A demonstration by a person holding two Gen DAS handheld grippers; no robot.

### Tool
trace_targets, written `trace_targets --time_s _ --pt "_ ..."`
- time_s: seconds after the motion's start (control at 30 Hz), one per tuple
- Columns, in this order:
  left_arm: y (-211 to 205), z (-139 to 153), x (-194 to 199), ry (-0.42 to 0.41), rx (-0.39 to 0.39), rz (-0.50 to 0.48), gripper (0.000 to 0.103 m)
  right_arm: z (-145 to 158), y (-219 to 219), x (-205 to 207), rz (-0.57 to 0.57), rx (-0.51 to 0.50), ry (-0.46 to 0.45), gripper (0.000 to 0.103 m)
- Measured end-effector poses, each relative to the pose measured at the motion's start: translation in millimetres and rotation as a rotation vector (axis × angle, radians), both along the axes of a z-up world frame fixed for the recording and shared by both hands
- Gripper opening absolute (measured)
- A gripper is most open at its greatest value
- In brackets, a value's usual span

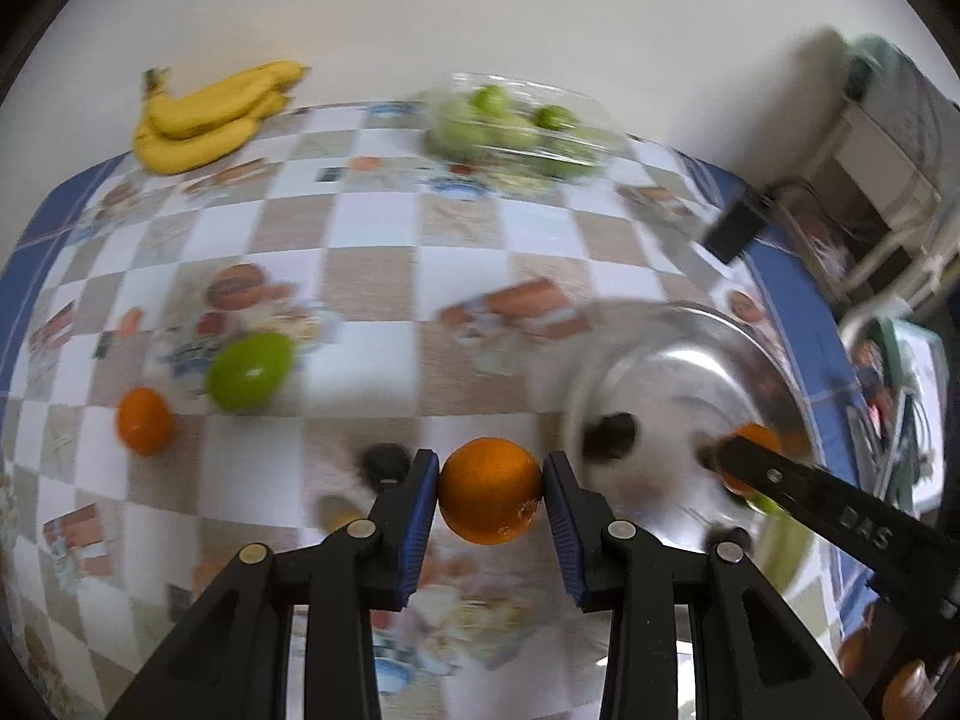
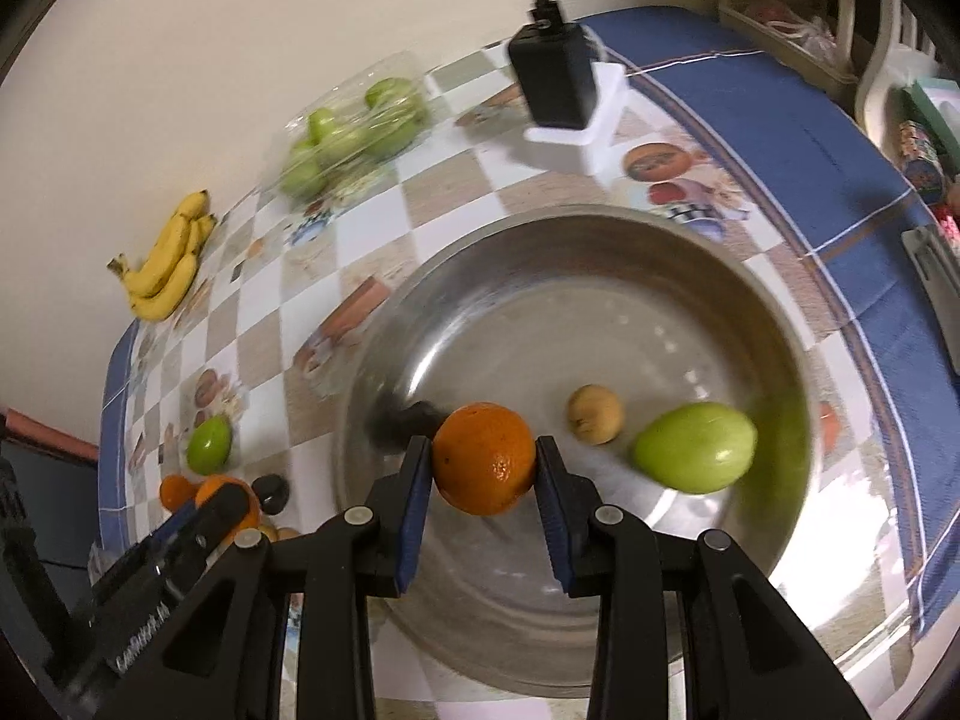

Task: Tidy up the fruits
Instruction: 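Carry both oranges over the steel tray with both grippers, then lower both oranges into the tray and open both grippers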

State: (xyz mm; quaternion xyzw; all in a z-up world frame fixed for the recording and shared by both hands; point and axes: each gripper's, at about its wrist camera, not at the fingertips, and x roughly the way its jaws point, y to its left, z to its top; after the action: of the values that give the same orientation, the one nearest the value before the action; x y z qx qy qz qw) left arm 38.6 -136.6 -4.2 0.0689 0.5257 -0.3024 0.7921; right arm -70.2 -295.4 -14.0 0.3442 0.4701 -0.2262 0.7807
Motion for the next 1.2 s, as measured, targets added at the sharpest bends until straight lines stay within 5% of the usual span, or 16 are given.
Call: trace_targets --time_s 0.37,1.2 --pt "-54 -14 -38 -0.031 0.046 -0.181 0.038 -20 -7 -5 -0.014 0.019 0.07 0.036" --pt "-56 -18 -37 -0.035 0.055 -0.181 0.049 -17 -7 -10 -0.03 0.007 0.075 0.037"
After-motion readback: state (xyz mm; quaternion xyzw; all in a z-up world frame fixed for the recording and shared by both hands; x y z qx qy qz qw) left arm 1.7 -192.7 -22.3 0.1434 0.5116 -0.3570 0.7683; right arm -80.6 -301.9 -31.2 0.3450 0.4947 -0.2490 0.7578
